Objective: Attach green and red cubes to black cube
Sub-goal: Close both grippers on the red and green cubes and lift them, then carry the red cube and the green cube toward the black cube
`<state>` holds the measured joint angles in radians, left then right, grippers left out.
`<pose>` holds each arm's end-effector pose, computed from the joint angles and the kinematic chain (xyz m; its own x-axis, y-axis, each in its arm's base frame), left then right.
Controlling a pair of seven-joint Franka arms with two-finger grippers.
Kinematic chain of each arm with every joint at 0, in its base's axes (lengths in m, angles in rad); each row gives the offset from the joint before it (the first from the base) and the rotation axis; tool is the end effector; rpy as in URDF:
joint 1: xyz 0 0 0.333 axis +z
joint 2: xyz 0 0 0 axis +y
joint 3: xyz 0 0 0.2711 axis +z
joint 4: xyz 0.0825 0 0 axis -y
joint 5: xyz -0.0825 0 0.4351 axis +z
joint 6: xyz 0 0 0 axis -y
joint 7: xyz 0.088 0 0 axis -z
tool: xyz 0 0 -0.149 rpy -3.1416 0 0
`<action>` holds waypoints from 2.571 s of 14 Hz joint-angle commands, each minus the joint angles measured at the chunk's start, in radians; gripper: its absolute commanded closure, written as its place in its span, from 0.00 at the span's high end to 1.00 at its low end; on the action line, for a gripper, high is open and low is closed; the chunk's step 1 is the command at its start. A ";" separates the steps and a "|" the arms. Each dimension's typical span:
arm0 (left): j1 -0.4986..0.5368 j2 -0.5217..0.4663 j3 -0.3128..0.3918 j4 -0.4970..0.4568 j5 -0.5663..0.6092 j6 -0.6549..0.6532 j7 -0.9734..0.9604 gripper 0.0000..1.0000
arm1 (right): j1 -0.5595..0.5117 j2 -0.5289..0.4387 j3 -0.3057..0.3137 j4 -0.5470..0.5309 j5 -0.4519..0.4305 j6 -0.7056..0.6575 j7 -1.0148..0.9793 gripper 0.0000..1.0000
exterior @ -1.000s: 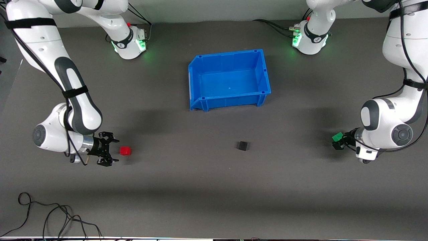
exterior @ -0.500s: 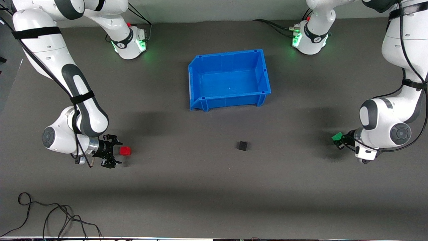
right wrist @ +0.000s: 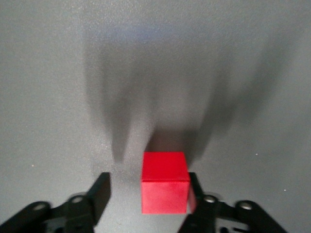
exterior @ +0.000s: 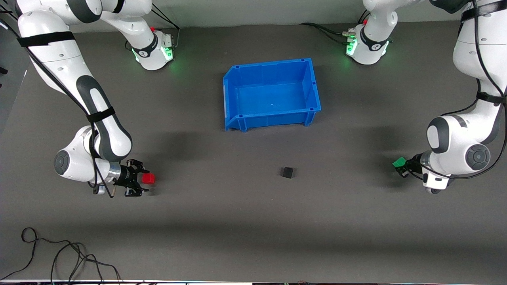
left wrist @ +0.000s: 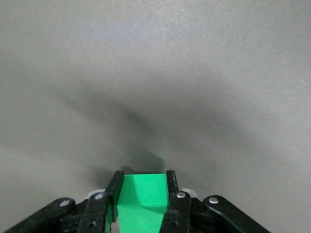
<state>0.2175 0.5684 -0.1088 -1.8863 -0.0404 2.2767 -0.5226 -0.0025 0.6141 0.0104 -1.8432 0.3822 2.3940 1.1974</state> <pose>0.6135 0.0599 0.0730 0.7667 0.6119 -0.1945 0.6214 -0.7834 -0.0150 0.6430 0.0192 0.0695 0.0858 -0.9616 -0.2606 -0.9960 -0.0898 0.0035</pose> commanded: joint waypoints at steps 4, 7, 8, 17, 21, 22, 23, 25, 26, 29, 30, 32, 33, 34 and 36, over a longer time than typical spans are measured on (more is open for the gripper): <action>-0.047 -0.073 -0.031 0.006 -0.159 -0.097 -0.157 0.00 | 0.001 0.016 -0.001 0.024 0.033 0.001 -0.041 0.30; -0.079 -0.073 -0.098 0.030 -0.159 -0.095 -0.360 0.00 | 0.016 -0.011 0.000 0.028 0.033 -0.012 -0.029 0.31; -0.092 -0.067 -0.118 0.038 -0.159 -0.089 -0.423 0.00 | 0.045 -0.023 0.000 0.030 0.035 -0.019 -0.021 0.31; -0.363 0.077 -0.146 0.150 -0.145 0.111 -0.979 0.00 | 0.298 -0.008 -0.001 0.151 0.033 -0.010 0.361 0.27; -0.450 0.160 -0.140 0.252 -0.141 0.119 -1.118 0.00 | 0.398 0.039 -0.003 0.214 0.032 0.022 0.554 0.27; -0.455 0.175 -0.140 0.268 -0.138 0.119 -1.131 0.00 | 0.420 0.050 -0.003 0.220 0.030 0.046 0.601 0.27; -0.460 0.183 -0.140 0.277 -0.138 0.124 -1.145 0.00 | 0.443 0.064 -0.003 0.229 0.029 0.065 0.643 0.27; -0.467 0.197 -0.138 0.277 -0.136 0.155 -1.159 0.00 | 0.490 0.096 -0.004 0.265 0.023 0.089 0.733 0.27; -0.475 0.205 -0.138 0.277 -0.131 0.158 -1.159 0.00 | 0.513 0.108 -0.006 0.280 0.020 0.097 0.773 0.27; -0.483 0.211 -0.118 0.273 -0.104 0.168 -1.160 0.00 | 0.571 0.133 -0.009 0.294 0.018 0.140 0.837 0.27; -0.483 0.212 -0.118 0.271 -0.099 0.168 -1.160 0.00 | 0.585 0.136 -0.009 0.294 0.018 0.155 0.844 0.27; -0.484 0.222 -0.118 0.273 -0.092 0.170 -1.162 0.00 | 0.613 0.150 -0.009 0.294 0.018 0.175 0.846 0.27; -0.489 0.223 -0.118 0.271 -0.092 0.185 -1.160 0.00 | 0.624 0.160 -0.009 0.295 0.020 0.192 0.856 0.27; -0.489 0.226 -0.118 0.270 -0.092 0.196 -1.160 0.00 | 0.637 0.164 -0.009 0.303 0.018 0.207 0.884 0.27; -0.489 0.228 -0.118 0.270 -0.090 0.198 -1.160 0.00 | 0.667 0.197 -0.010 0.347 0.018 0.214 0.932 0.27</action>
<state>-0.2464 0.7817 -0.2458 -1.6355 -0.1490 2.4629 -1.6483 0.6235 0.7601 0.0183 -1.5715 0.3935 2.5943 2.0656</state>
